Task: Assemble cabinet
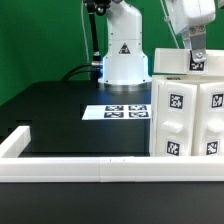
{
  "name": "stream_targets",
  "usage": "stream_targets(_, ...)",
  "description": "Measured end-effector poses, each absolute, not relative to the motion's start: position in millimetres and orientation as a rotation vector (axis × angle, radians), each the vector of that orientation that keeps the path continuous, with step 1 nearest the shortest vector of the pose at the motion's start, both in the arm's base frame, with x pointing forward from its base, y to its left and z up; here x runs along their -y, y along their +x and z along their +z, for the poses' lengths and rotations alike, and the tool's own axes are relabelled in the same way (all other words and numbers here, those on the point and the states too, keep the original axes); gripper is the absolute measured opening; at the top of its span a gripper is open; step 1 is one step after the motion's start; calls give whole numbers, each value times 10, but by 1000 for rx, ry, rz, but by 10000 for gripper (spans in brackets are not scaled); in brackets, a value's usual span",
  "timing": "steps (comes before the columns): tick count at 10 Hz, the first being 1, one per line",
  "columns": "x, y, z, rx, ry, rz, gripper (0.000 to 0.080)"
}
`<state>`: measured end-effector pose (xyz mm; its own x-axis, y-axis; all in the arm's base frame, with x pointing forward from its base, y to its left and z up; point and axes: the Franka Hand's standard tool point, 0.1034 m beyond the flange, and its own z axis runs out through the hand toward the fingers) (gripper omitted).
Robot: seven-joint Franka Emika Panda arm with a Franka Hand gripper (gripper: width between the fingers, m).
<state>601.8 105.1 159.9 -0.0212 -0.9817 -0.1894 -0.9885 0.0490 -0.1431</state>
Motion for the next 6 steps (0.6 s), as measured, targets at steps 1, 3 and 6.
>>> stream_targets(1, -1058, 6015, 1595, -2085, -2021, 43, 604)
stream_targets(3, -1064, 6014, 1593, -2073, -2033, 42, 640)
stream_targets(6, -1084, 6007, 1779, -1895, -2205, 81, 649)
